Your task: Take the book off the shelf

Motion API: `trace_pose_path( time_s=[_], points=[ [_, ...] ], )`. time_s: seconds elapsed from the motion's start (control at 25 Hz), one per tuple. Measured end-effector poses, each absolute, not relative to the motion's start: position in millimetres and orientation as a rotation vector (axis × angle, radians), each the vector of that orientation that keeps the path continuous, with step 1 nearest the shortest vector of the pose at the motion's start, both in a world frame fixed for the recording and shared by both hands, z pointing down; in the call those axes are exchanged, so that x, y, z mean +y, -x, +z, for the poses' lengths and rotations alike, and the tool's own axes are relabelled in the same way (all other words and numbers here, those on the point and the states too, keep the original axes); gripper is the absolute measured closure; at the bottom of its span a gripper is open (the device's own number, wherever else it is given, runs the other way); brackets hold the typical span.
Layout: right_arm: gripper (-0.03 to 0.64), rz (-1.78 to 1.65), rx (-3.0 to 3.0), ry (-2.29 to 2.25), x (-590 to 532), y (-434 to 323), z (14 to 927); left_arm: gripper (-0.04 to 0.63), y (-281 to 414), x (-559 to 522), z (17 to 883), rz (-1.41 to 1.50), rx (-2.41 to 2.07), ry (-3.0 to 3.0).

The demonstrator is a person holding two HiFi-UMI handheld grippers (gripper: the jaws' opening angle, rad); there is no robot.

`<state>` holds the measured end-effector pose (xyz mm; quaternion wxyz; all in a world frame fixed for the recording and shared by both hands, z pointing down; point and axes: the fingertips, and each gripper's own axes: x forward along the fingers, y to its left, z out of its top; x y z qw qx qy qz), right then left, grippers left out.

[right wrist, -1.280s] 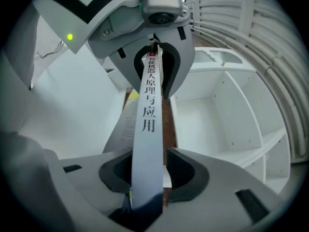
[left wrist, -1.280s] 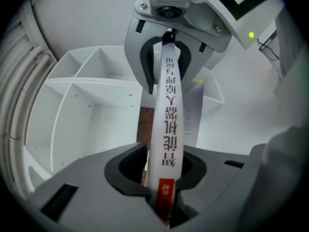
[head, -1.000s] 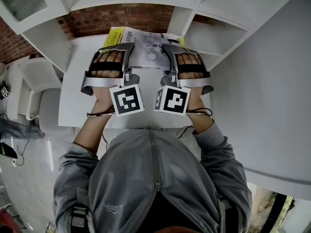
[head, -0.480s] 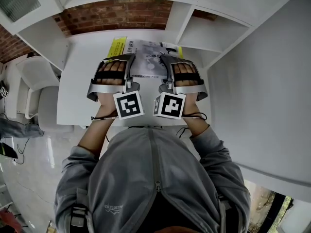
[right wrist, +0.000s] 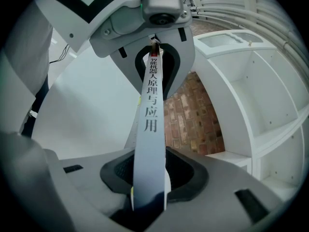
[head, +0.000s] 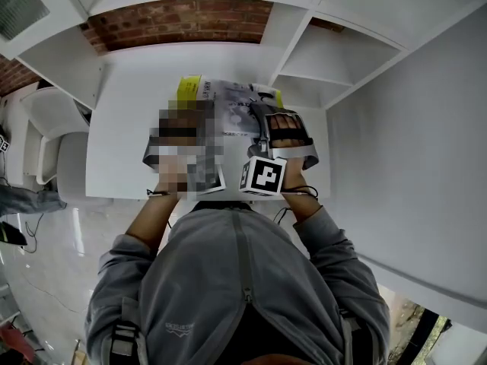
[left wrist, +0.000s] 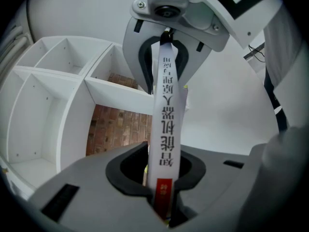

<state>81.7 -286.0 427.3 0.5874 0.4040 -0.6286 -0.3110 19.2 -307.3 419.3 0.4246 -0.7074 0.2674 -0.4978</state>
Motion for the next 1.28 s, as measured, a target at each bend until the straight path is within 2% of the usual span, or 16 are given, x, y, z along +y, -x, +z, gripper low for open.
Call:
trace_pose_path(
  time_s=[1.28],
  points=[
    [0.480,-0.635,-1.568,-0.783,-350,-63,603,0.509,6,-365,597,-1.410,0.580,1.813]
  ],
)
